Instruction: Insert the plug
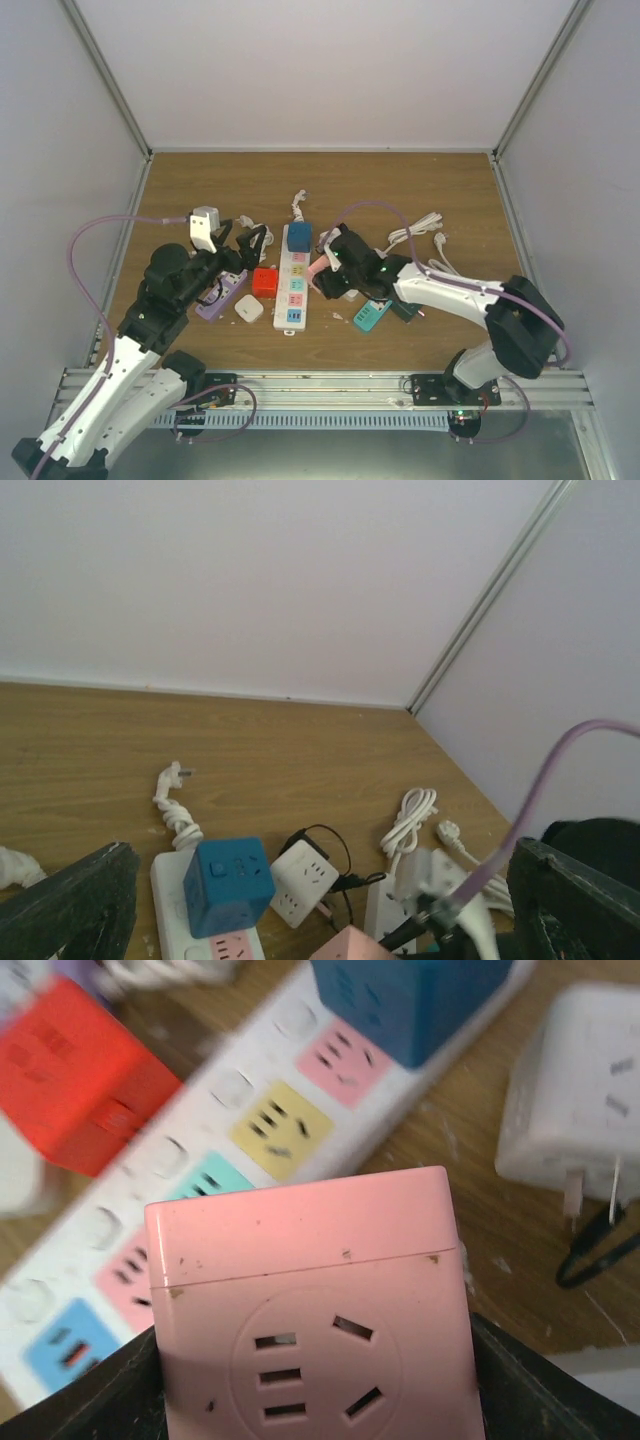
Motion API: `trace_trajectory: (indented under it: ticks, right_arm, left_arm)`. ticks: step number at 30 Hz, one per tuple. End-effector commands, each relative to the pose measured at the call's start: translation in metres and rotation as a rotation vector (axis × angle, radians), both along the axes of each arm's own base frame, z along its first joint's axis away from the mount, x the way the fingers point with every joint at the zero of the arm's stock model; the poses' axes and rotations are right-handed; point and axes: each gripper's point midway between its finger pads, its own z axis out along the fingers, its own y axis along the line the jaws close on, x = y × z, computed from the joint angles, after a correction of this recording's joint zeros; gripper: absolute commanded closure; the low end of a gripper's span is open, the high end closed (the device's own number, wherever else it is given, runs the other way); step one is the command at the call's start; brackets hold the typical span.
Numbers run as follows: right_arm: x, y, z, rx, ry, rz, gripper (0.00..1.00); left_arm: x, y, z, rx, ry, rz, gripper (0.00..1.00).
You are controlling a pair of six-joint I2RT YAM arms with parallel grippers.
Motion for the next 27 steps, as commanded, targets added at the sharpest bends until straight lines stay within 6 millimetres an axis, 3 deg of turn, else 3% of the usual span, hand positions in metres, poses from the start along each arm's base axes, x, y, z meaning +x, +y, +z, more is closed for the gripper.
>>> trace_trajectory:
  ticks: [1,9,12,19,27]
  right_arm:
    - [0.007,0.024,0.057,0.250,-0.143,0.096,0.40]
    - [-0.017,0.038,0.150,0.583,-0.493,0.317,0.40]
    - [-0.026,0.043,0.170,0.634,-0.614,0.417,0.39]
    - [-0.039,0.059,0.179,0.671,-0.723,0.585,0.40]
    - [-0.041,0.065,0.177,0.668,-0.759,0.636,0.40]
  left_arm:
    - [-0.003,-0.003,-0.002,-0.035,-0.006,-0.027,0.01]
    - [-0.023,-0.037,0.008,-0.089,0.053,-0.250,0.01]
    - [-0.025,-0.048,0.012,-0.064,0.095,-0.318,0.01]
    - [-0.024,-0.071,-0.005,0.052,0.285,-0.462,0.01]
    - [-0.008,-0.066,-0.044,0.116,0.511,-0.389,0.05]
